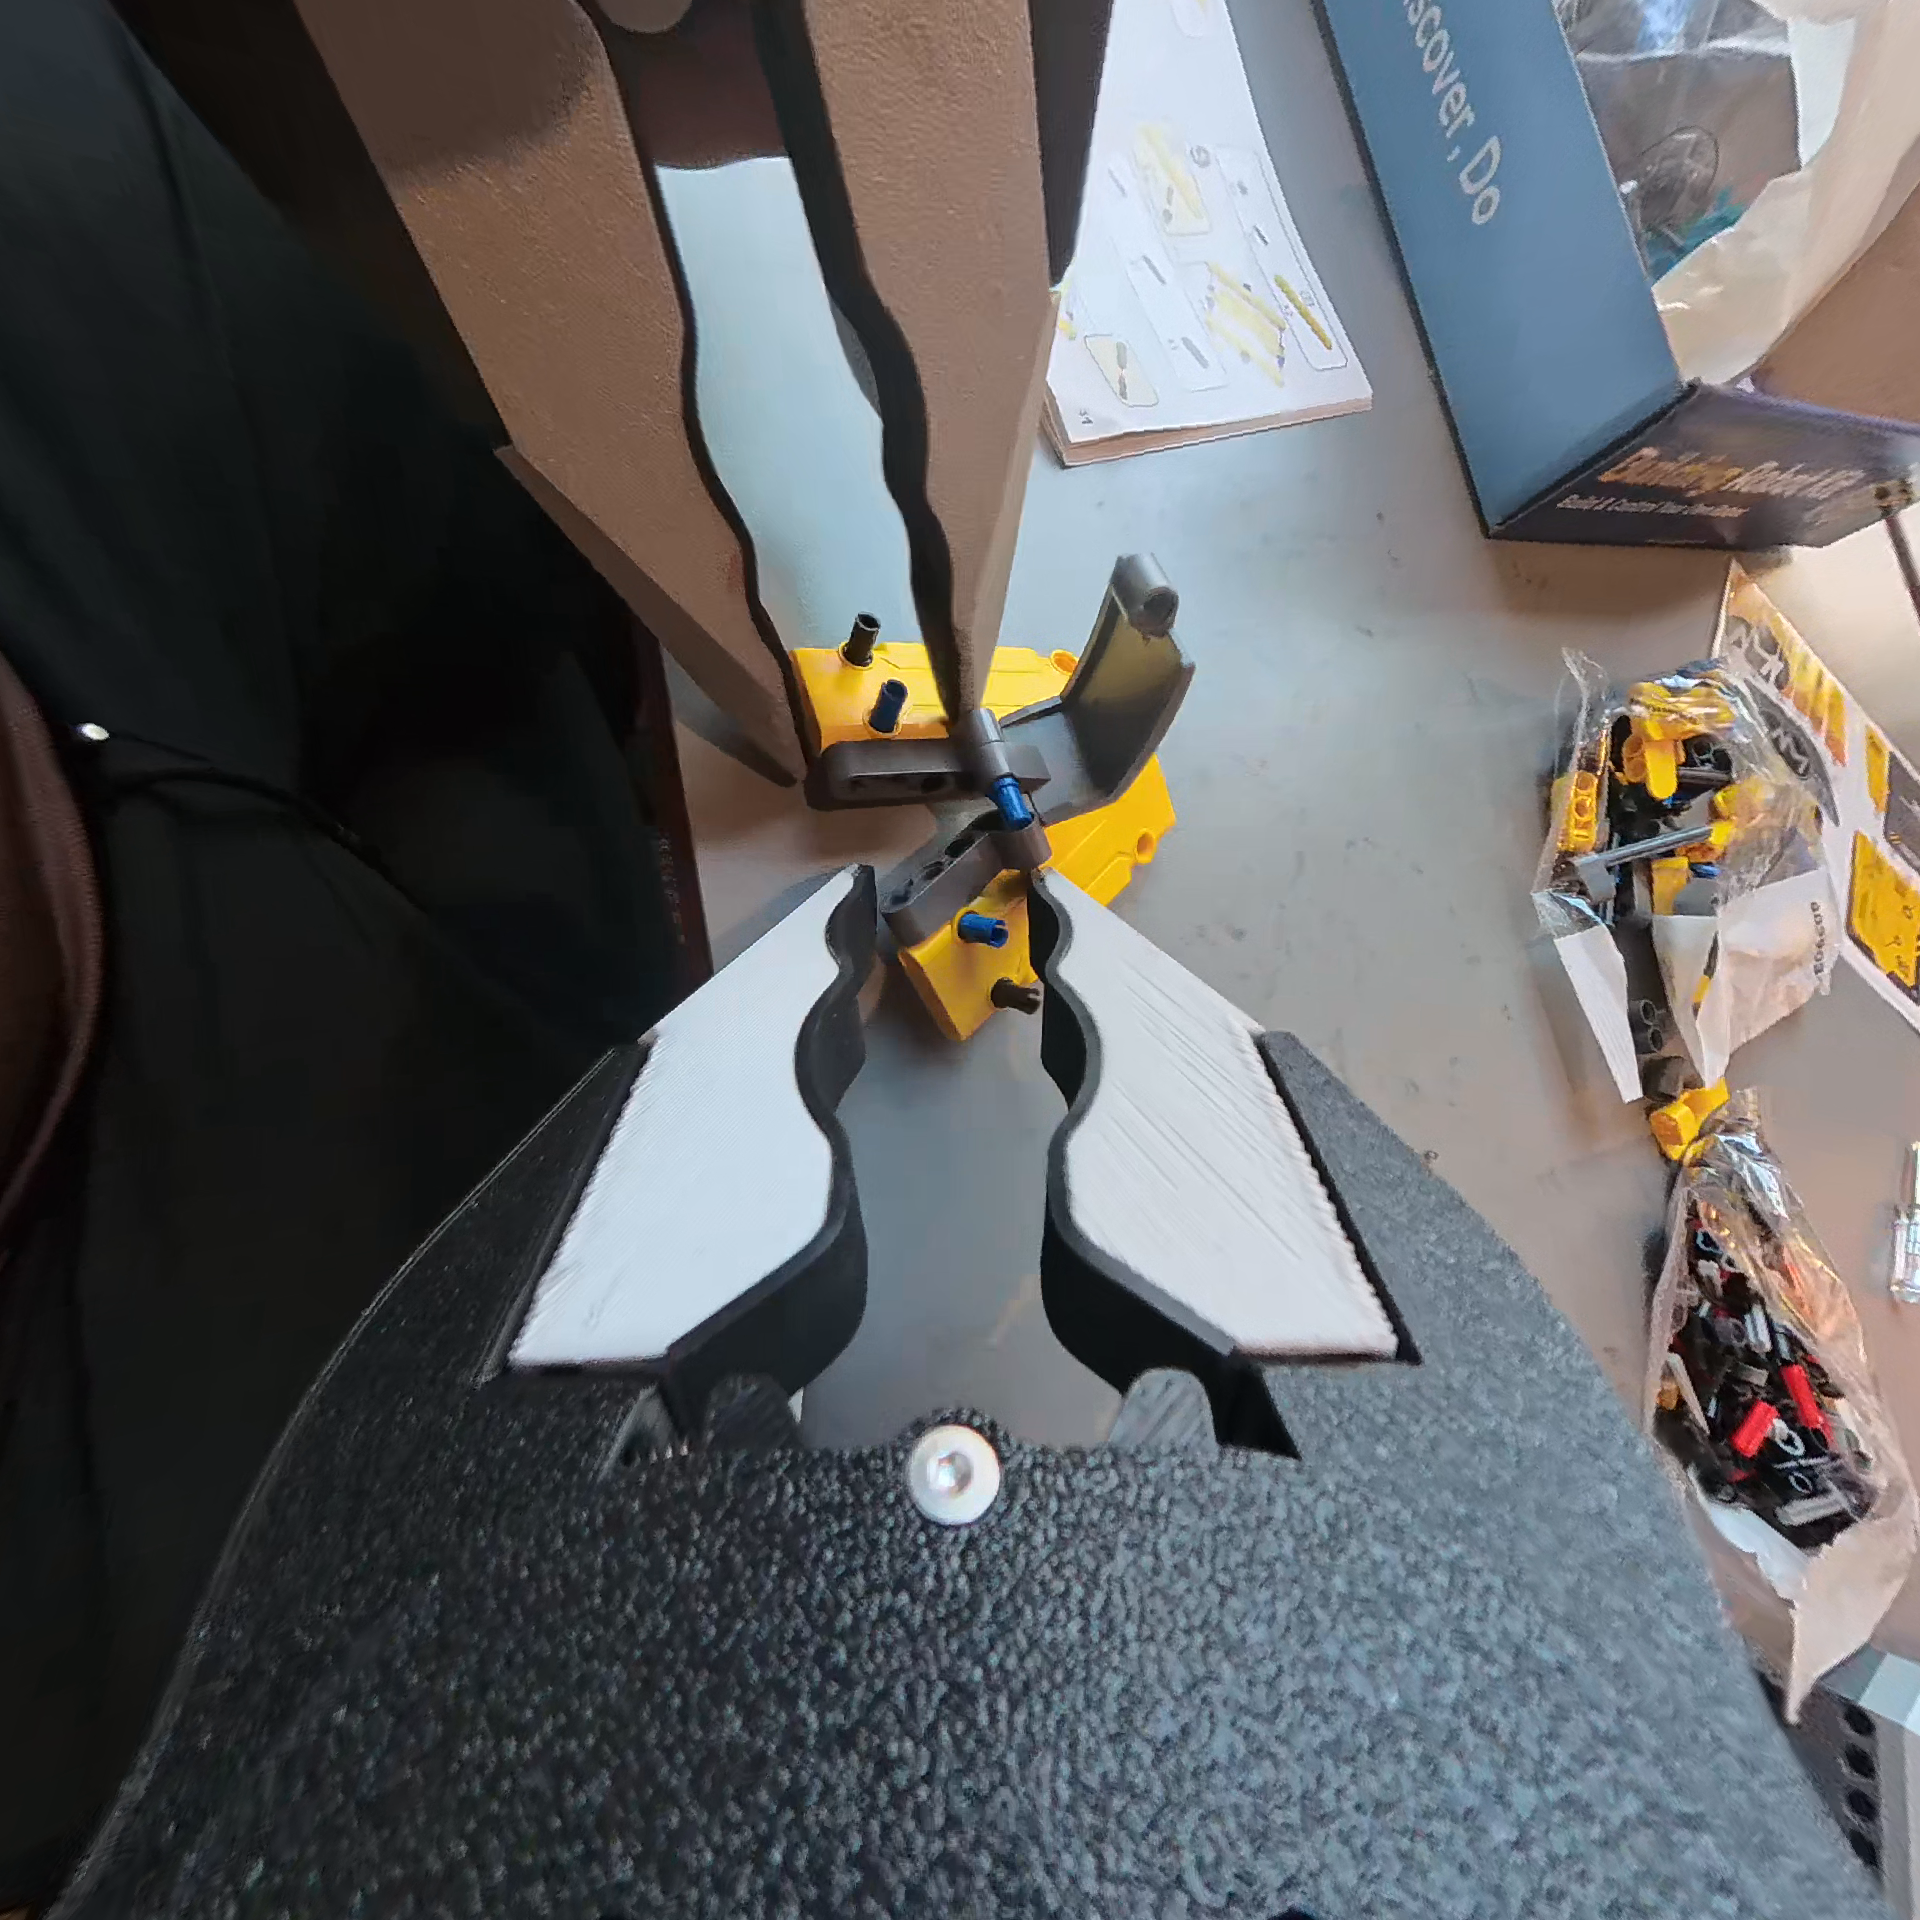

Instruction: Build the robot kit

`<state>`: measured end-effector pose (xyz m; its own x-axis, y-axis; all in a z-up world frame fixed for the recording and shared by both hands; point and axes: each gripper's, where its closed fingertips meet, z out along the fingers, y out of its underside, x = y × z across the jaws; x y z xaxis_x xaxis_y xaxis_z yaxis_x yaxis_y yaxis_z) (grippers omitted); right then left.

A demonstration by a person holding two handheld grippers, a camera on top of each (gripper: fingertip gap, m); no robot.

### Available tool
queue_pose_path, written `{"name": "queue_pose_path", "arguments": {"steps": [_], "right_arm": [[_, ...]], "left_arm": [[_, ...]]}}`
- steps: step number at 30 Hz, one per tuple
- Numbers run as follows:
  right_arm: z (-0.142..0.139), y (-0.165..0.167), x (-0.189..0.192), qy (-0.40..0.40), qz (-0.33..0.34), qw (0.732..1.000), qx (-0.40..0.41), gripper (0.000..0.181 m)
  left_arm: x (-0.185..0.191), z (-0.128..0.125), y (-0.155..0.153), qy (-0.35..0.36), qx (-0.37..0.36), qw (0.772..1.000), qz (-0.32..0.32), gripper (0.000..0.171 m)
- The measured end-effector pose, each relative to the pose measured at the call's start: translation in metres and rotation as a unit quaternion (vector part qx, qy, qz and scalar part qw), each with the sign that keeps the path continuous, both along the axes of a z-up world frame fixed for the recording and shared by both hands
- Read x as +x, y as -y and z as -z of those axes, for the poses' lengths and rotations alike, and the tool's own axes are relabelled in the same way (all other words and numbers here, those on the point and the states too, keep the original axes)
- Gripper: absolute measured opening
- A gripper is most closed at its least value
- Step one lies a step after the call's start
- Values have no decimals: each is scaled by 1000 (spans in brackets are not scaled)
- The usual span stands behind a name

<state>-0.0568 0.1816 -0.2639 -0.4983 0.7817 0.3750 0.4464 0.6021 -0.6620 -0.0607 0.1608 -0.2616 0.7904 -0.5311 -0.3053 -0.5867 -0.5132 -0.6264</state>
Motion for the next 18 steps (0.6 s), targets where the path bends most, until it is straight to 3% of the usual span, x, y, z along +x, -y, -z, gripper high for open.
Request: {"name": "queue_pose_path", "arguments": {"steps": [5,8,18], "right_arm": [[0,2,3,0,-2,1000,-20,31],[-5,5,3,-2,-2,999,-54,34],[-3,4,1,12,24,996,-83,25]], "left_arm": [[2,-7,2,44,10,998,-36,34],[4,-10,3,78,14,996,-38,28],[5,-2,5,75,-2,996,-43,30]]}}
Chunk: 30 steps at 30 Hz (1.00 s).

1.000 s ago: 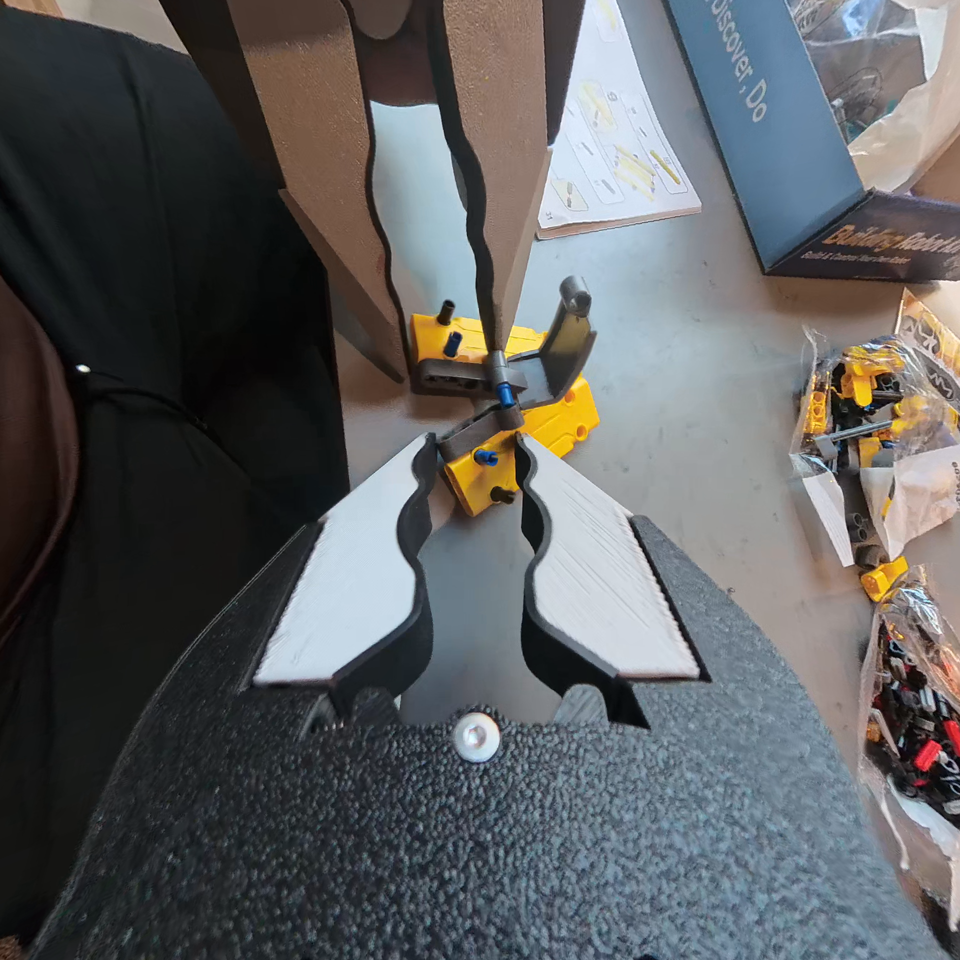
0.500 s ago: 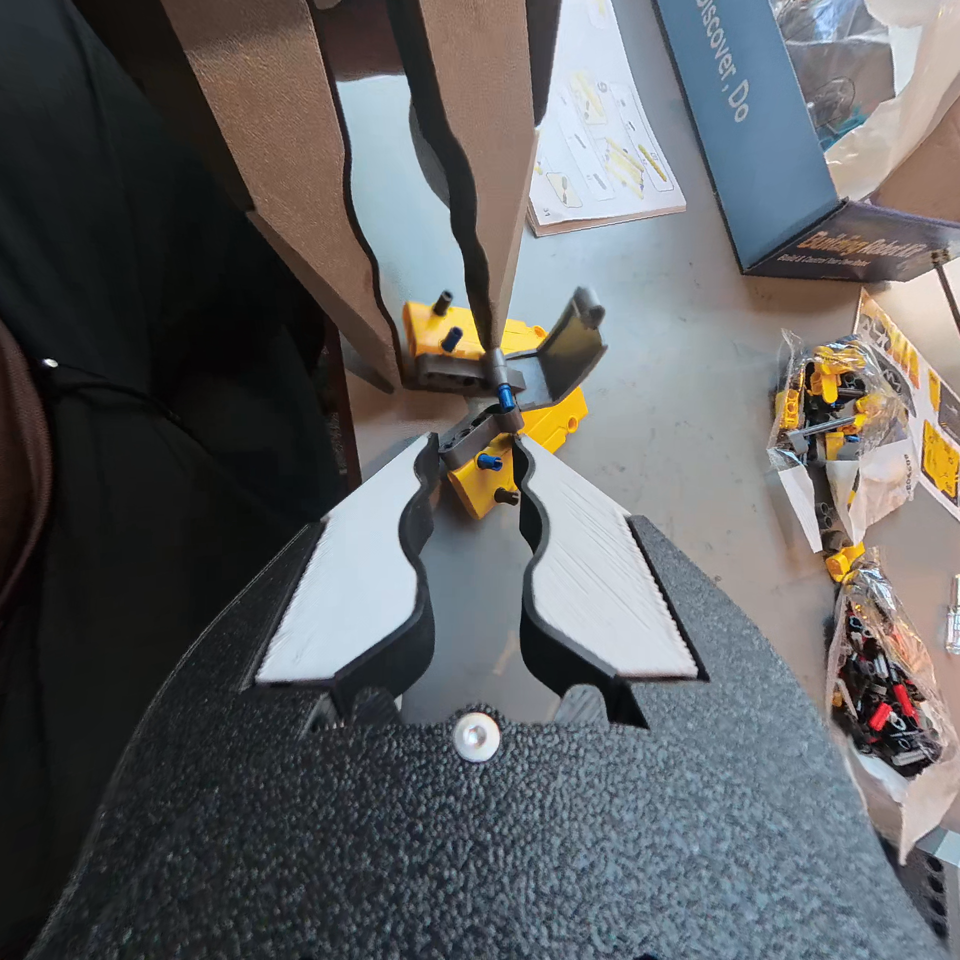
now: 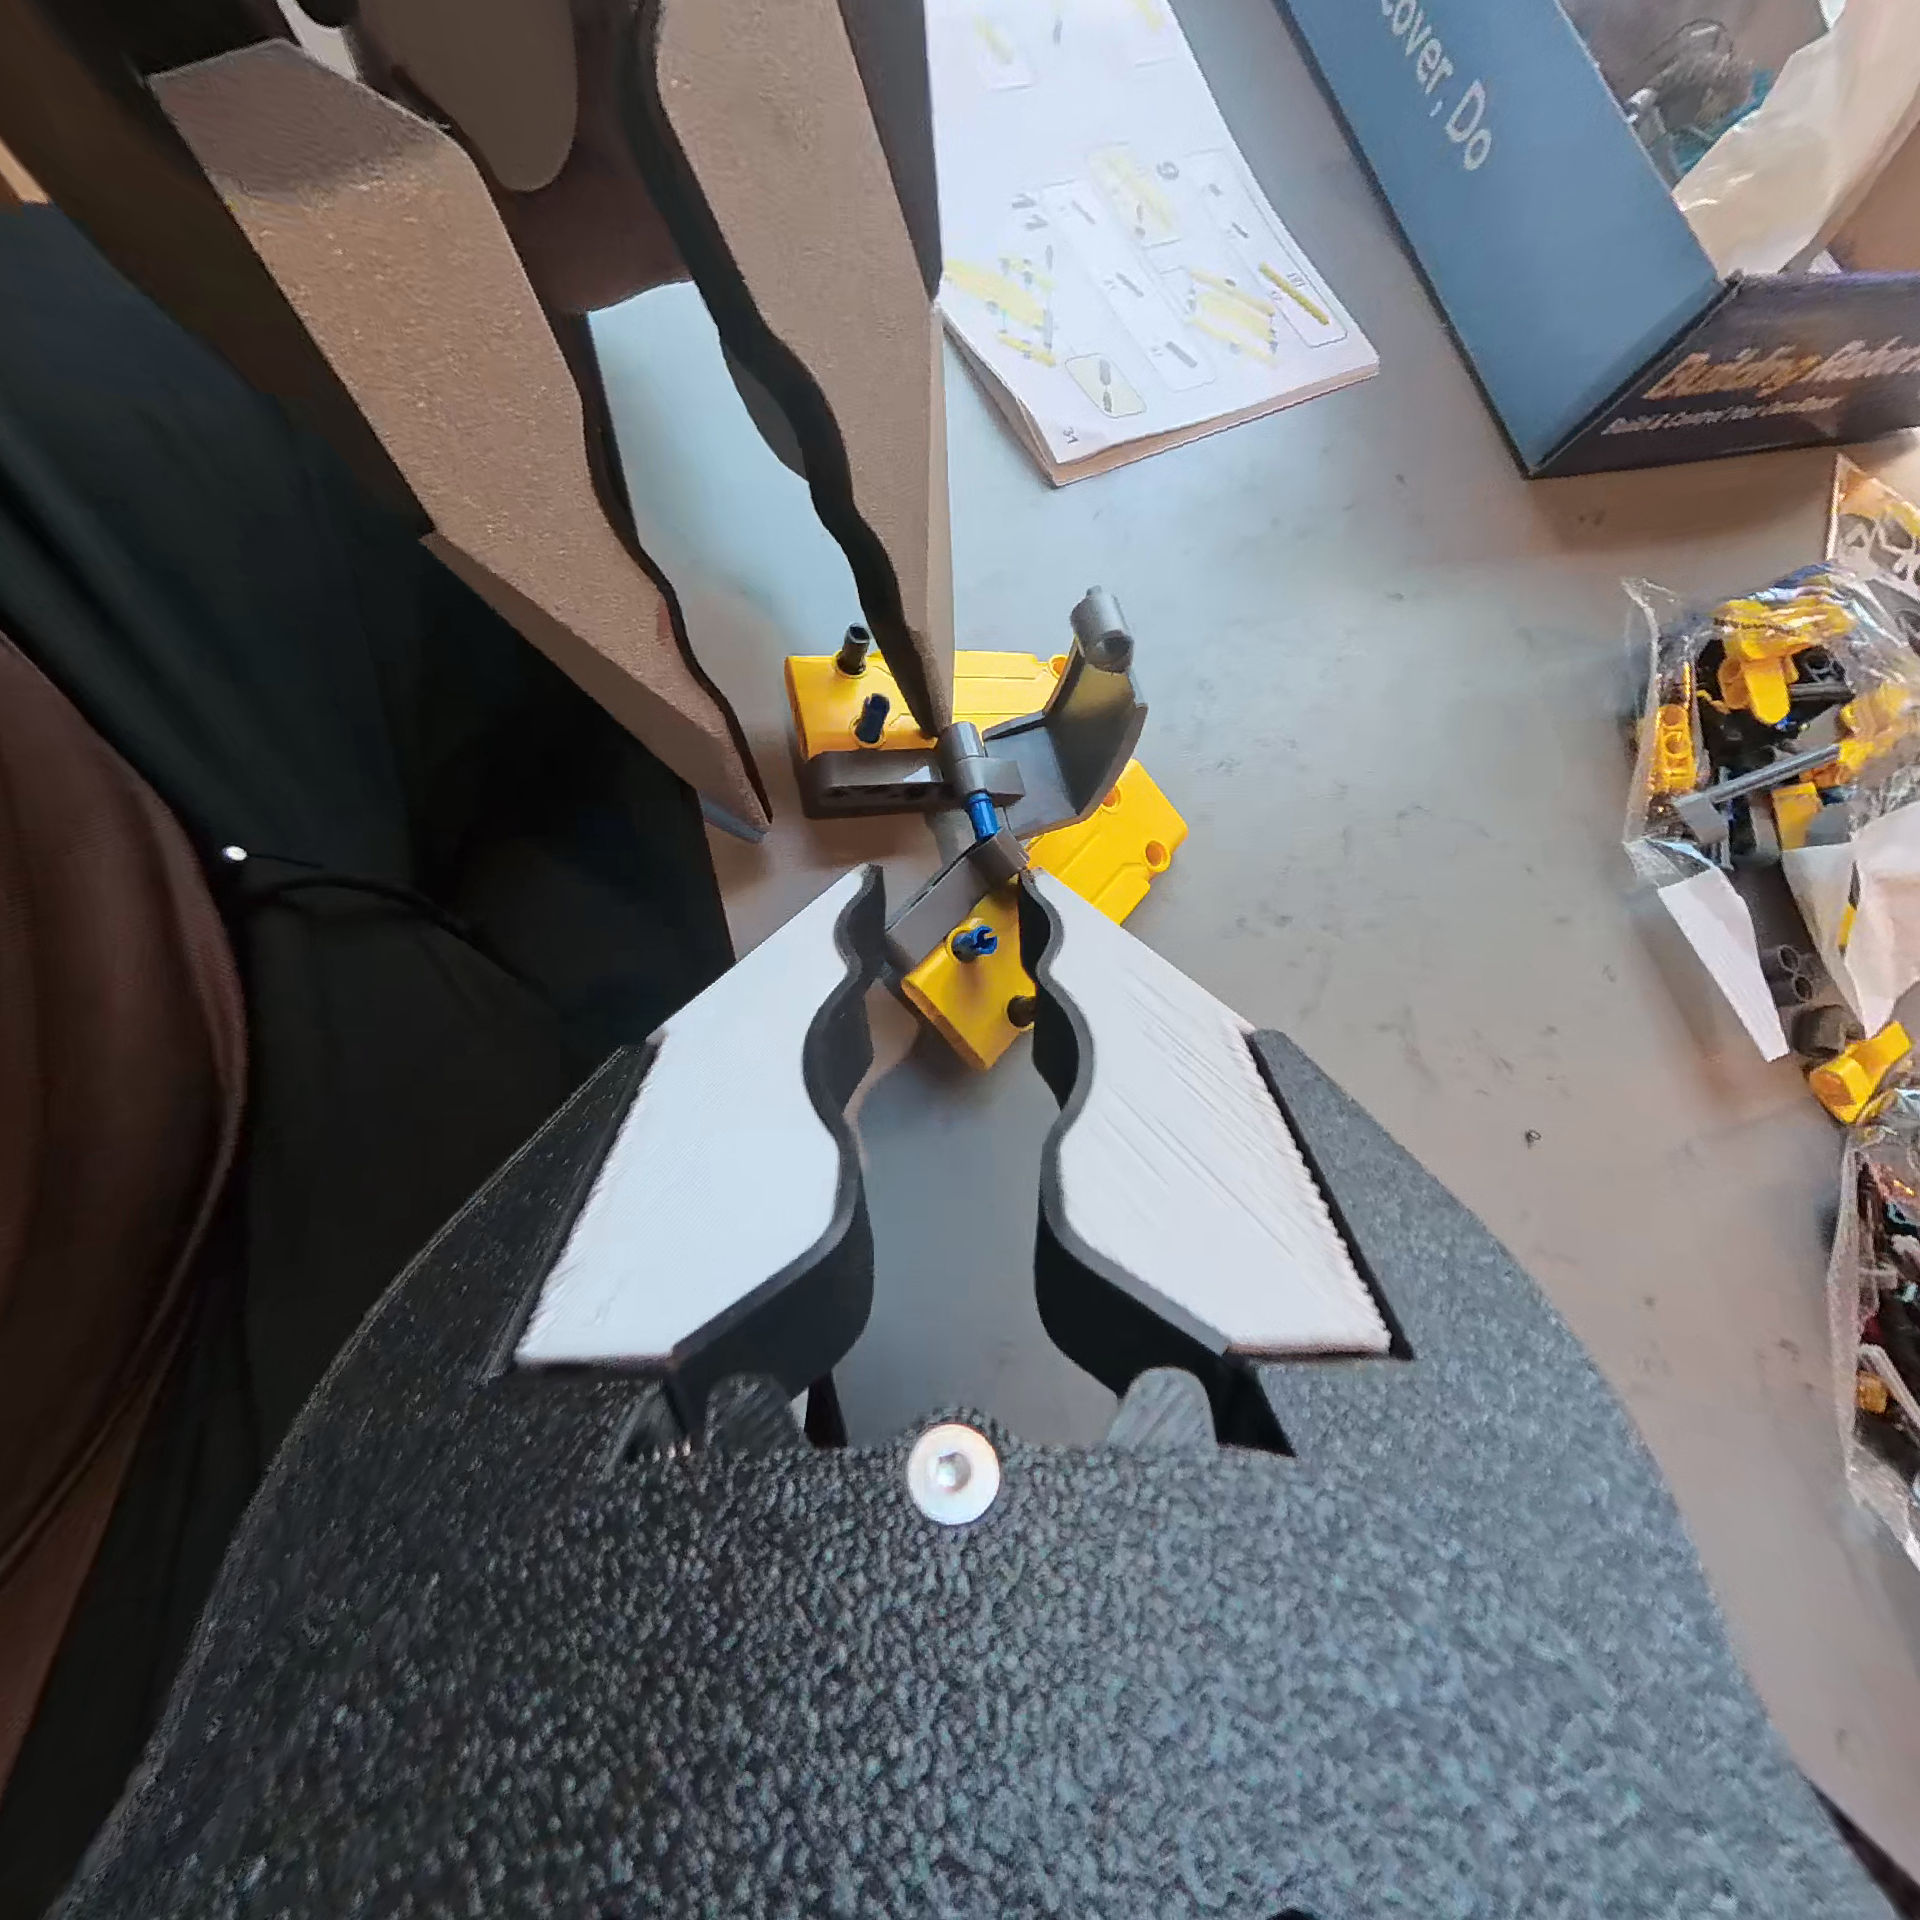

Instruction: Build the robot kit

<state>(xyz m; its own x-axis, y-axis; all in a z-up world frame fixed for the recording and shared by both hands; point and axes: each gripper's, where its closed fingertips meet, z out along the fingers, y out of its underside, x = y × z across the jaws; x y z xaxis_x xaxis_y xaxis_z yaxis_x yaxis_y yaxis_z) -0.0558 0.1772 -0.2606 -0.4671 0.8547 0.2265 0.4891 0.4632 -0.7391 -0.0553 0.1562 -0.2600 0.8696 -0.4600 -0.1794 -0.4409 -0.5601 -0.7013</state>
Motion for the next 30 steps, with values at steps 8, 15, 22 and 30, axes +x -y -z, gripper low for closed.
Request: {"name": "queue_pose_path", "arguments": {"steps": [8,15,22,30], "right_arm": [[-1,-2,-2,6,42,999,-7,17],[-1,2,-5,5,60,998,-25,9],[-1,0,-5,-1,66,998,-18,11],[-1,0,-6,4,73,996,-57,11]], "left_arm": [[3,-3,1,24,2,999,-22,33],[9,-15,3,66,19,997,-25,35],[-17,-25,14,12,32,999,-11,66],[-24,9,10,14,-25,997,77,79]]}}
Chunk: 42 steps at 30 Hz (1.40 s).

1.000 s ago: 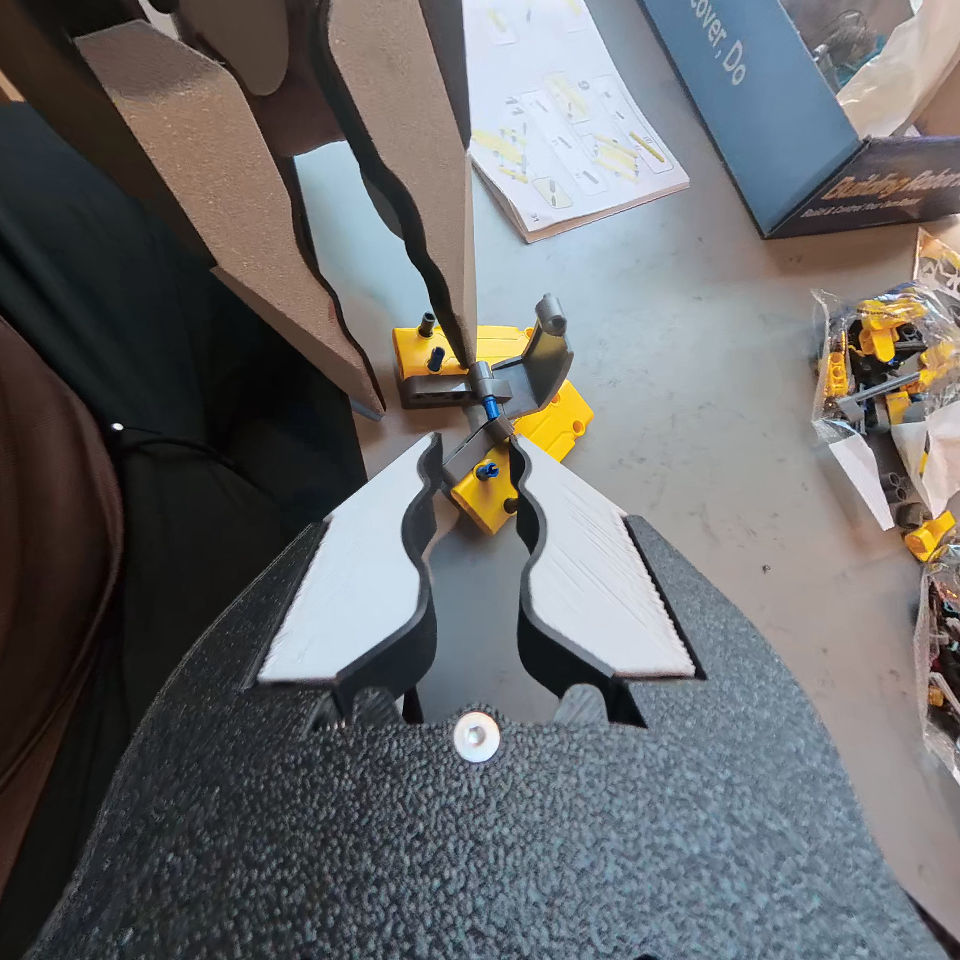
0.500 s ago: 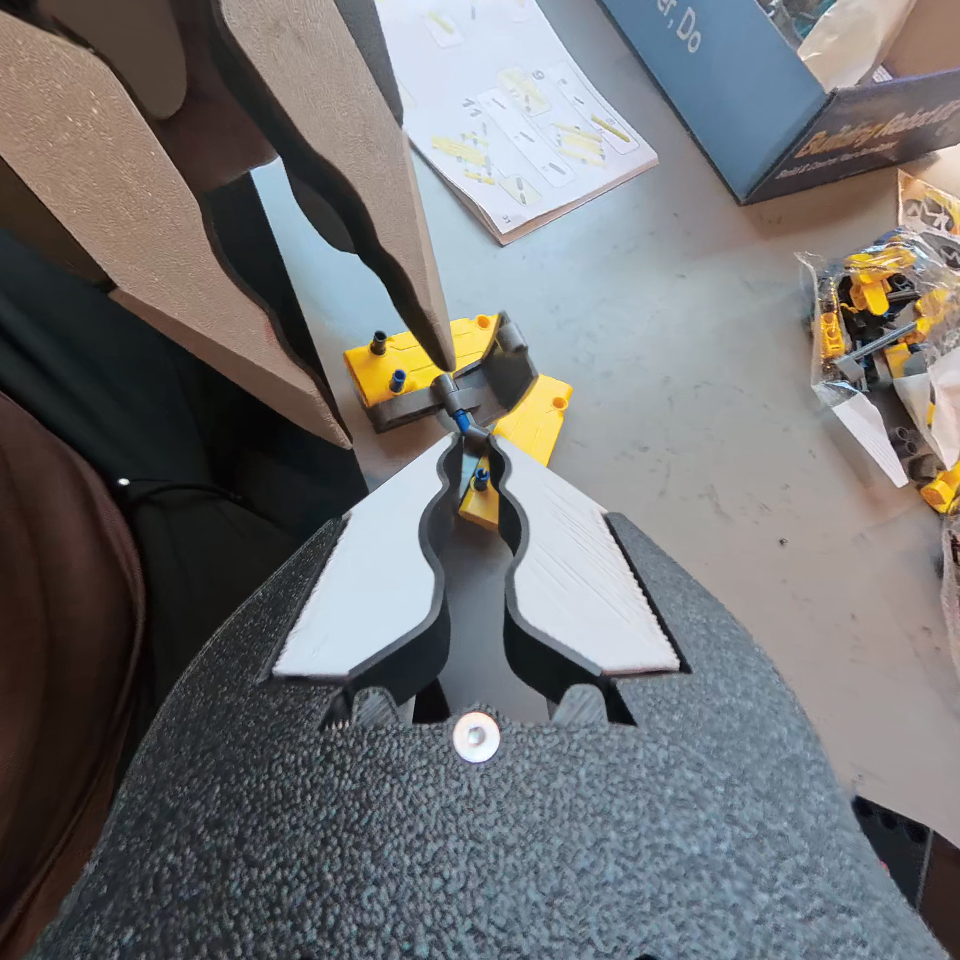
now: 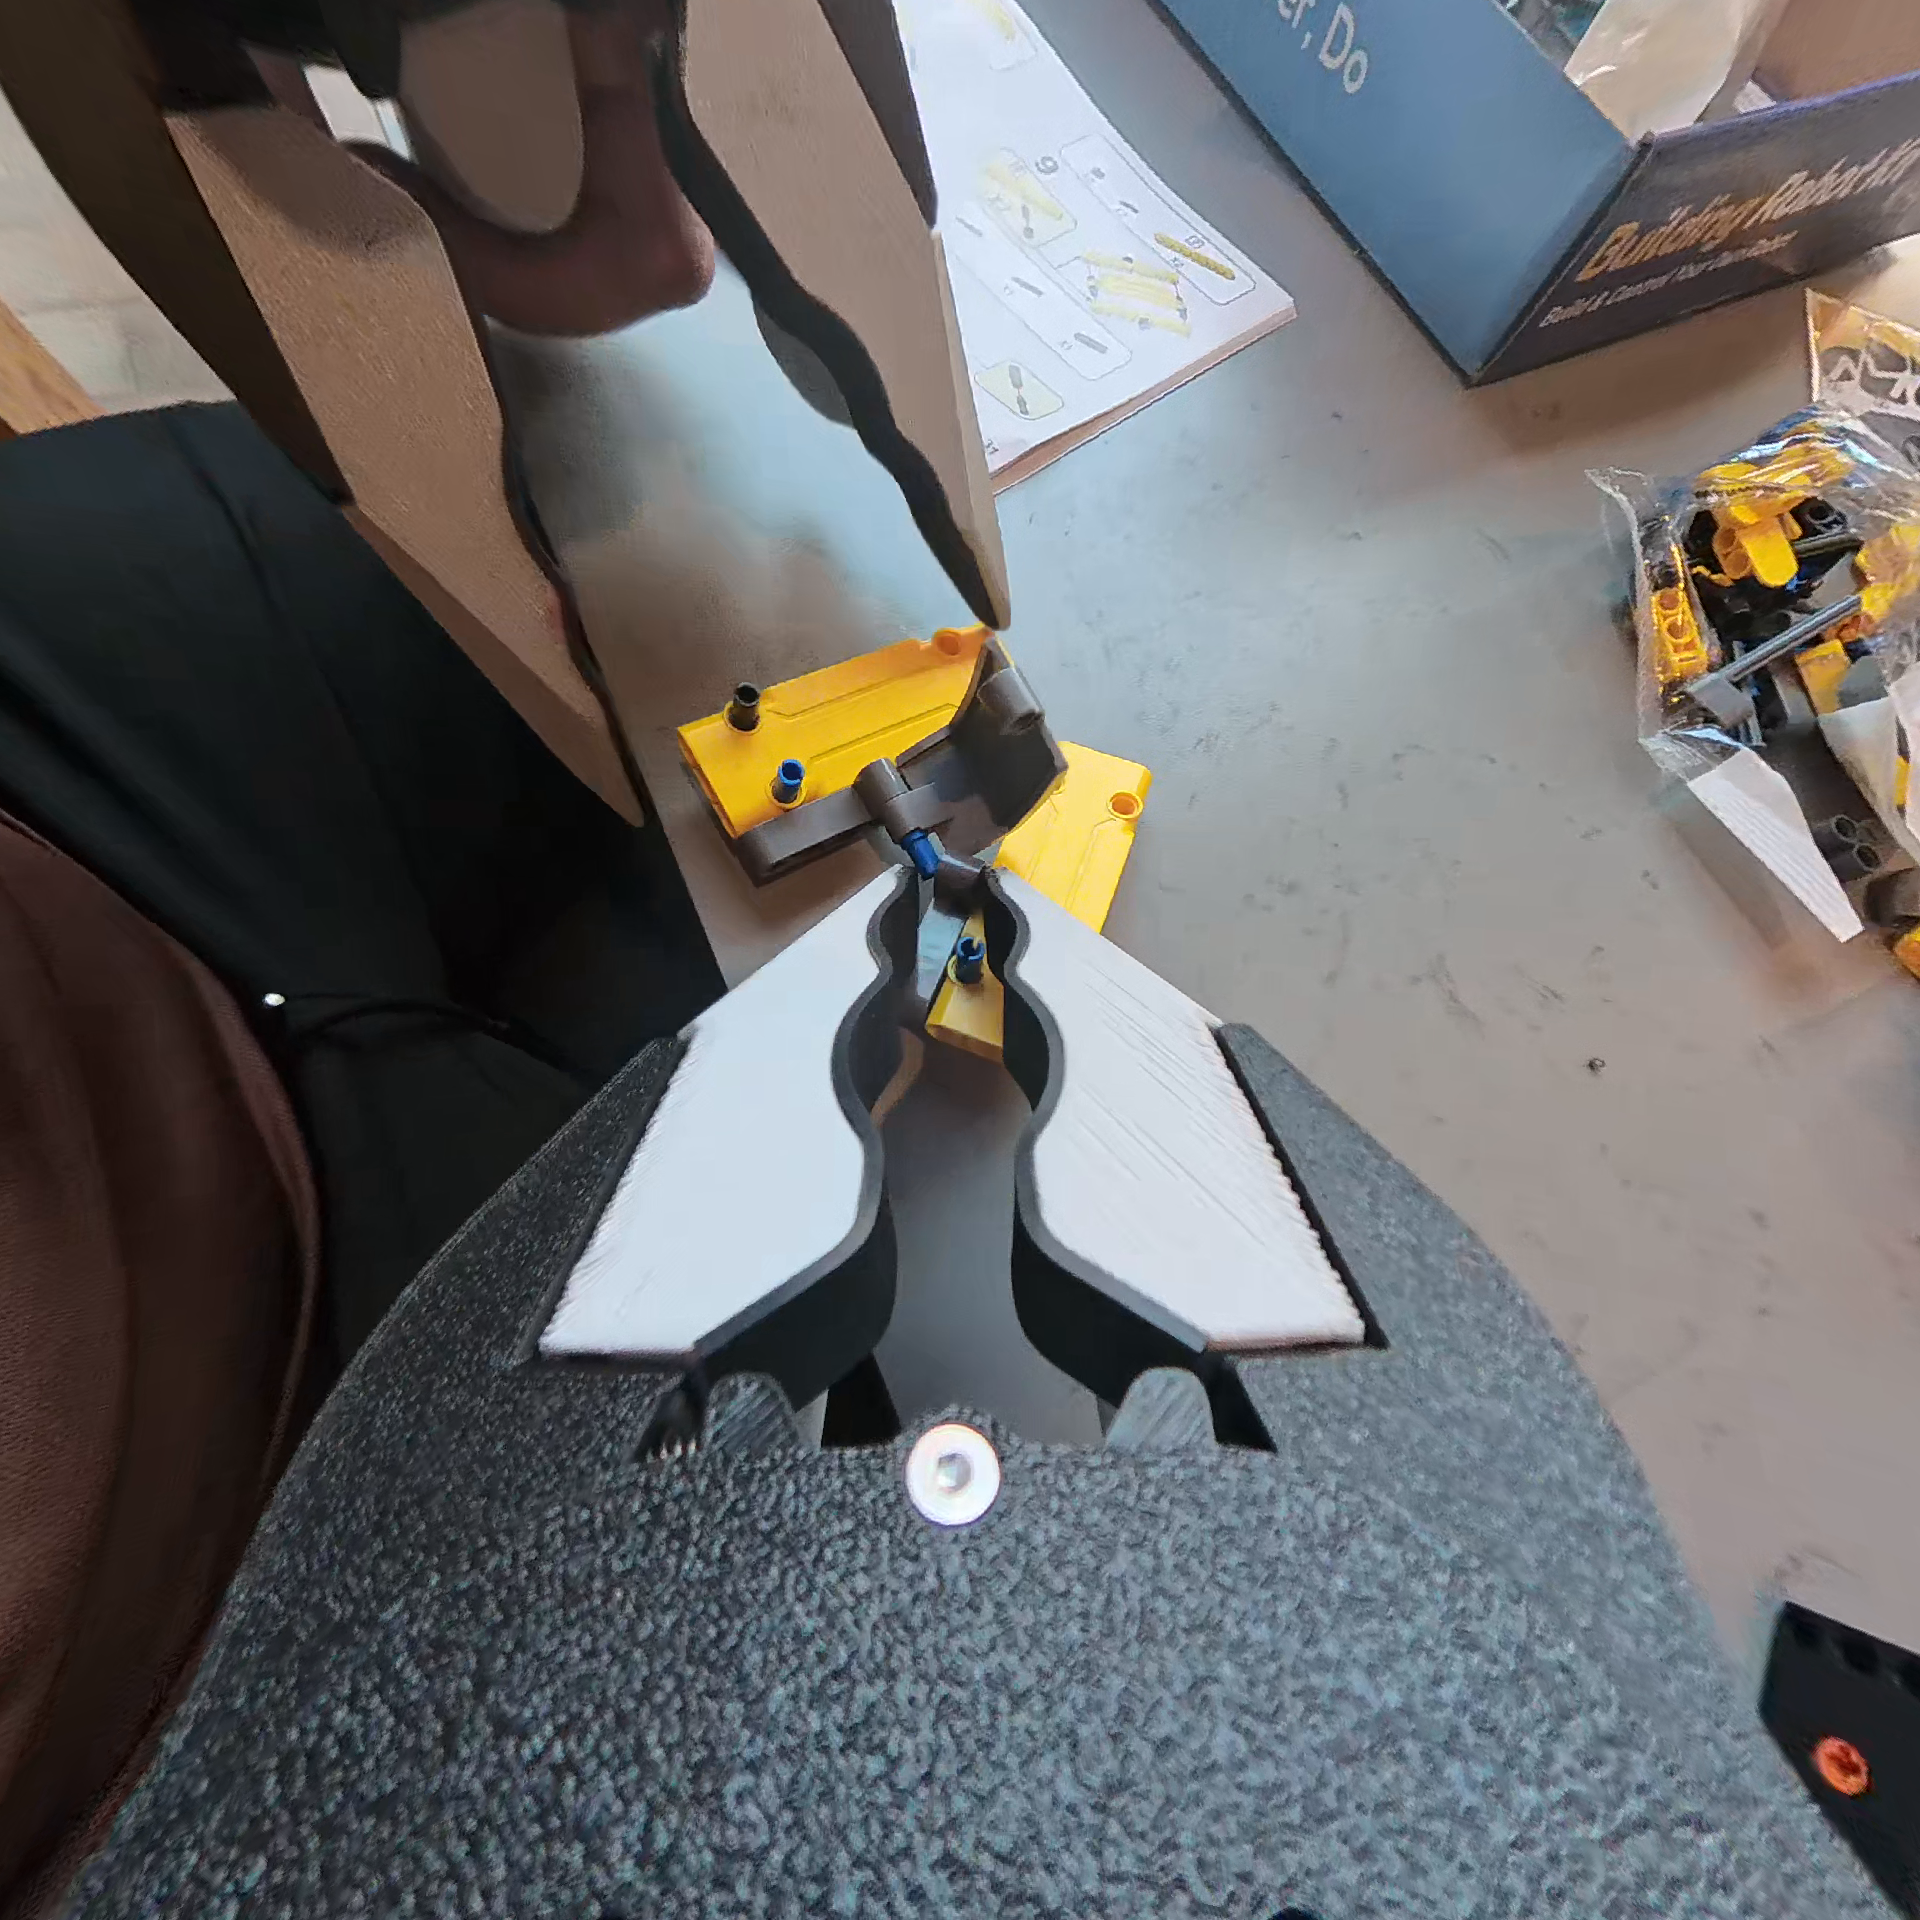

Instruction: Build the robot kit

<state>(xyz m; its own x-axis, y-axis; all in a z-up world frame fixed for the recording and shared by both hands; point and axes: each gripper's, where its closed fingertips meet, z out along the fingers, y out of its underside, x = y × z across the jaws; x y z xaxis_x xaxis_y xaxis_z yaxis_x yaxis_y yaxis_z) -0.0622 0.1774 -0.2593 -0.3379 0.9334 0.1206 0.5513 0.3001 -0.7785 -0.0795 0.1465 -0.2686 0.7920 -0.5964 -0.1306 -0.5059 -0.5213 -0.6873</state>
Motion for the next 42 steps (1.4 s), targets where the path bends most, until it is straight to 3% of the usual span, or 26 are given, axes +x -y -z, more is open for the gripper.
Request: {"name": "queue_pose_path", "arguments": {"steps": [4,10,15,19,28,32,37,42], "right_arm": [[0,-1,0,-1,6,1000,-18,10],[-1,1,1,7,-2,998,-59,18],[-2,-6,2,13,7,997,-74,21],[-8,-5,6,10,3,997,-76,26],[-18,-13,19,-3,-3,1000,-30,47],[-13,-23,22,10,8,999,-43,49],[-7,-27,22,21,18,998,-56,48],[-5,-26,23,27,19,997,-72,48]], "left_arm": [[2,4,-5,-3,2,1000,-17,81],[4,3,-1,-8,13,996,-92,73],[6,1,-1,21,16,990,-136,74],[9,-3,3,68,8,988,-139,74],[2,0,9,52,5,989,-139,76],[1,-4,9,59,1,990,-124,83],[6,-17,2,119,-22,986,-119,88],[7,-5,-5,97,-45,986,-127,85]]}}
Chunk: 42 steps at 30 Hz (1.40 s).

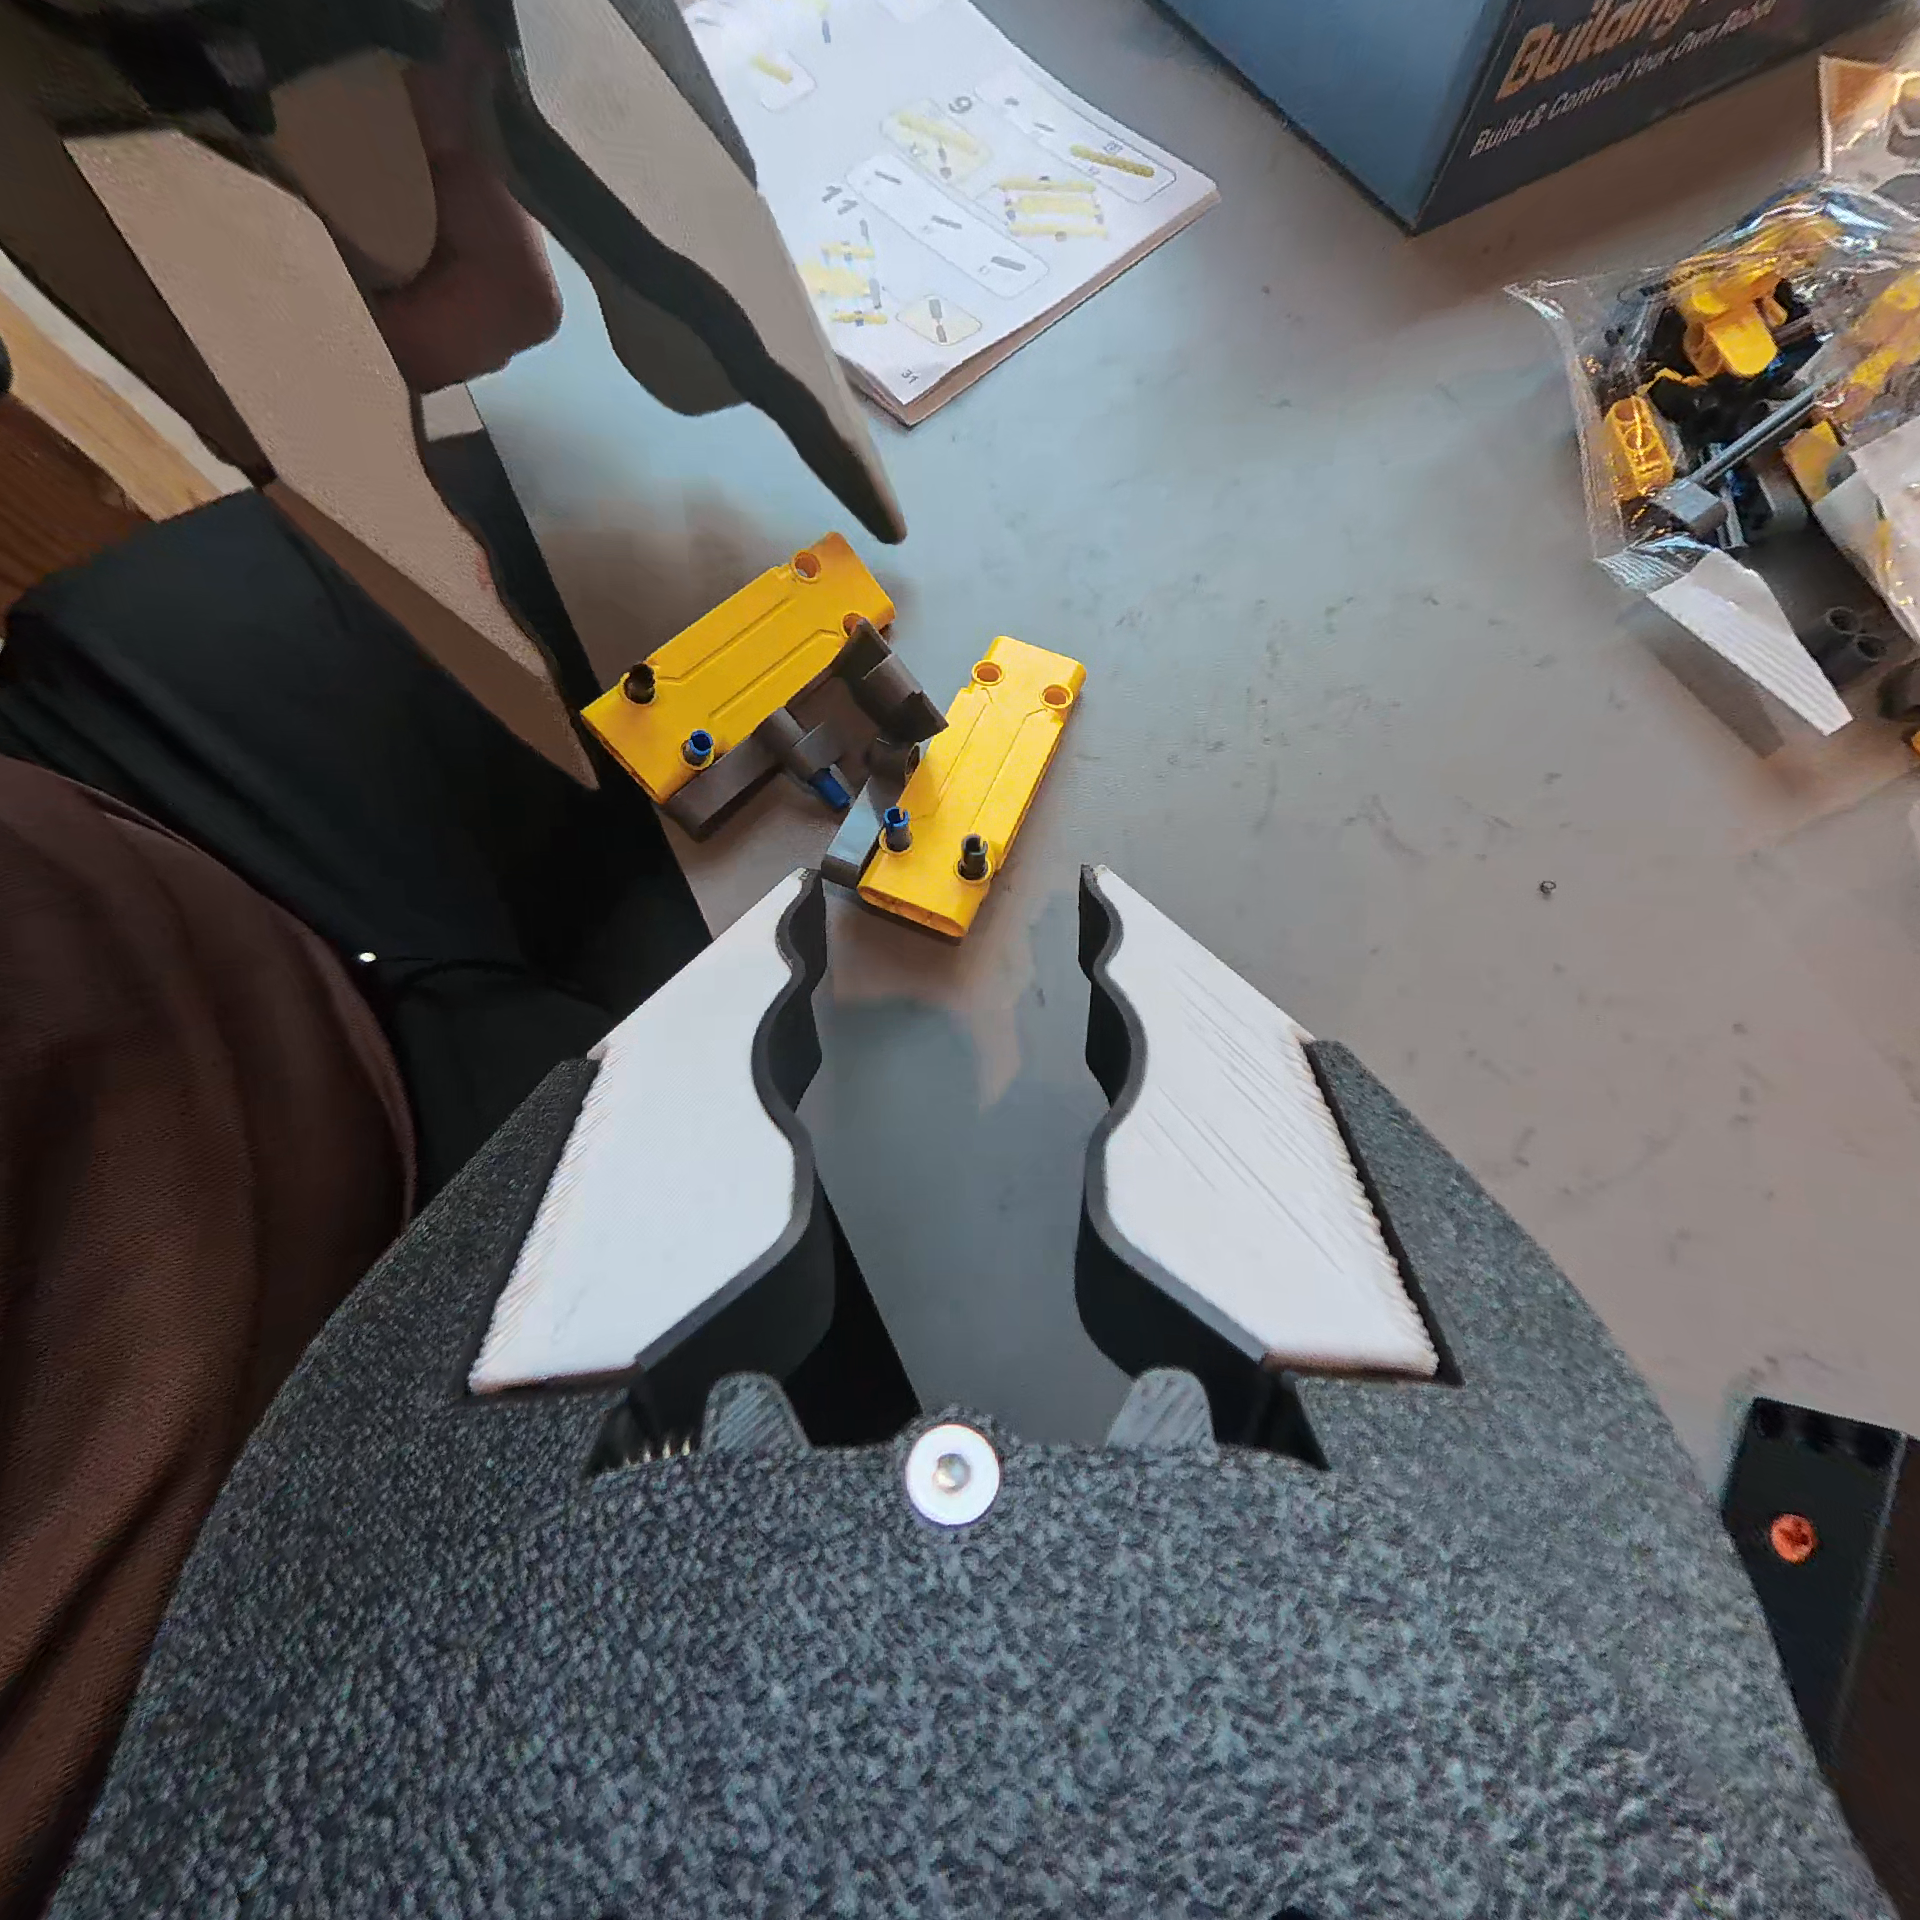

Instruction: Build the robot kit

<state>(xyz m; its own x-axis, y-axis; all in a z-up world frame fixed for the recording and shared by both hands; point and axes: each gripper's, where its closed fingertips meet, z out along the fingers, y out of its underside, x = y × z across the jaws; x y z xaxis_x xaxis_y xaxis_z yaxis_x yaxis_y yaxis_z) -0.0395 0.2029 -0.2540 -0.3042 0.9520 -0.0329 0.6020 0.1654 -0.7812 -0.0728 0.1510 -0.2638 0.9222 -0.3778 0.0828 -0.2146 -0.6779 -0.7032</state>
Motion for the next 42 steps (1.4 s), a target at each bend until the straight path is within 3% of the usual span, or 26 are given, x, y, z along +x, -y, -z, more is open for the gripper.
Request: {"name": "queue_pose_path", "arguments": {"steps": [8,12,18,25,42], "right_arm": [[-17,1,0,-25,21,999,1,40],[-27,31,5,-38,9,999,-18,36],[-11,59,3,-11,26,998,-63,34],[1,55,-3,-4,46,998,-31,35],[-8,34,-16,-30,70,997,28,27]], "left_arm": [[-1,10,6,-42,10,999,-17,77],[-4,14,6,-82,36,995,-47,77],[-1,16,3,-104,60,989,-83,77],[4,16,3,-109,65,987,-102,77],[7,13,1,-113,72,985,-105,70]]}}
